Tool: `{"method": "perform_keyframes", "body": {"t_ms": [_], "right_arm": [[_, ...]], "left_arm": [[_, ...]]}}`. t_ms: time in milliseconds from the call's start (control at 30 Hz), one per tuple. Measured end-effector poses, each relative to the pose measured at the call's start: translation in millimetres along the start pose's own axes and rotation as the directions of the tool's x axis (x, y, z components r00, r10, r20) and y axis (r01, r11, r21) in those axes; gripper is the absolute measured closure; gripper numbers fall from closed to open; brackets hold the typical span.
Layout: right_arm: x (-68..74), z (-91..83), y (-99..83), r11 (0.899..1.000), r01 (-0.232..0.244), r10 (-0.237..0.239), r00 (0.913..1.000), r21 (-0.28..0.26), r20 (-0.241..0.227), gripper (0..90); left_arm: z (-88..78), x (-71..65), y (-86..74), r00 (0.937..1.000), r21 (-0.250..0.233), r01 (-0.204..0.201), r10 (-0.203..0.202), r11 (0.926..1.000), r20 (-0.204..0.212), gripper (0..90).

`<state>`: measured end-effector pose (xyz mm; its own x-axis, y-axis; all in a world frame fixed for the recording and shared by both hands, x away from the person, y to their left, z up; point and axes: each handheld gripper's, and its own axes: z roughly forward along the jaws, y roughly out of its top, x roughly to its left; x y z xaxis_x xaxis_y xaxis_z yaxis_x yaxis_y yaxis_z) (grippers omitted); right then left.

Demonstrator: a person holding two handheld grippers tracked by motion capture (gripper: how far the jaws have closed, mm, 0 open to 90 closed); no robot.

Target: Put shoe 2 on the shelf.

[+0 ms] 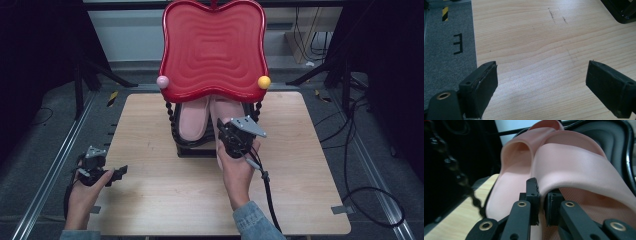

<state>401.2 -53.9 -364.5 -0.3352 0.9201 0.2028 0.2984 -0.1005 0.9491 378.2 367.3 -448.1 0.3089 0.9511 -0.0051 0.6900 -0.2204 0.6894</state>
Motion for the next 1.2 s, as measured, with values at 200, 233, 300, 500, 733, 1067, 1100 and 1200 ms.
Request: {"method": "perform_keyframes", "body": {"t_ms": [200, 233, 300, 500, 733, 1067, 1100, 1200], "right_arm": [[0.8, 12.7, 0.6, 1.0, 0.008, -0.008, 0.9989, -0.006, 0.046, 83.4], [0.1, 15.7, 0.1, 1.0, 0.003, -0.003, 0.9984, -0.003, 0.056, 83.3], [-1.8, 22.1, -1.6, 1.0, -0.004, 0.004, 0.997, 0.001, 0.078, 83.3], [-4.4, 30.1, -3.7, 1.0, -0.008, 0.007, 0.9956, 0.01, 0.094, 83.1], [-4.2, 36.8, -4.3, 1.0, -0.011, 0.01, 0.9947, 0.012, 0.102, 82.7], [-4.6, 47.2, 4.5, 1.0, -0.028, 0.026, 0.9938, 0.013, 0.108, 82.3], [-4.9, 49.8, 6.8, 1.0, -0.024, 0.022, 0.9935, 0.013, 0.112, 82.0], [-4.8, 52.0, 9.4, 0.999, -0.027, 0.024, 0.9935, 0.019, 0.111, 81.4]], "left_arm": [[0.4, 0.3, -0.2, 1.0, 0.0, 0.0, 0.0, 1.0, 0.003, 10.2], [0.7, 0.2, -0.3, 1.0, 0.0, 0.001, -0.001, 1.0, 0.004, 10.2], [1.2, 0.1, -0.4, 1.0, 0.001, 0.001, -0.001, 1.0, 0.004, 10.2], [2.5, -1.7, -0.1, 0.9999, 0.005, -0.005, 0.005, 1.0, 0.009, 10.2], [3.5, -2.8, 0.0, 0.9999, 0.006, -0.006, 0.006, 1.0, 0.01, 10.2], [2.9, -2.6, 0.3, 0.9999, 0.004, -0.005, 0.004, 1.0, 0.012, 10.2], [2.8, -2.5, 0.3, 0.9999, 0.003, -0.004, 0.004, 1.0, 0.011, 10.2], [2.8, -2.7, 0.5, 0.9999, 0.003, -0.004, 0.004, 1.0, 0.013, 10.2]]}}
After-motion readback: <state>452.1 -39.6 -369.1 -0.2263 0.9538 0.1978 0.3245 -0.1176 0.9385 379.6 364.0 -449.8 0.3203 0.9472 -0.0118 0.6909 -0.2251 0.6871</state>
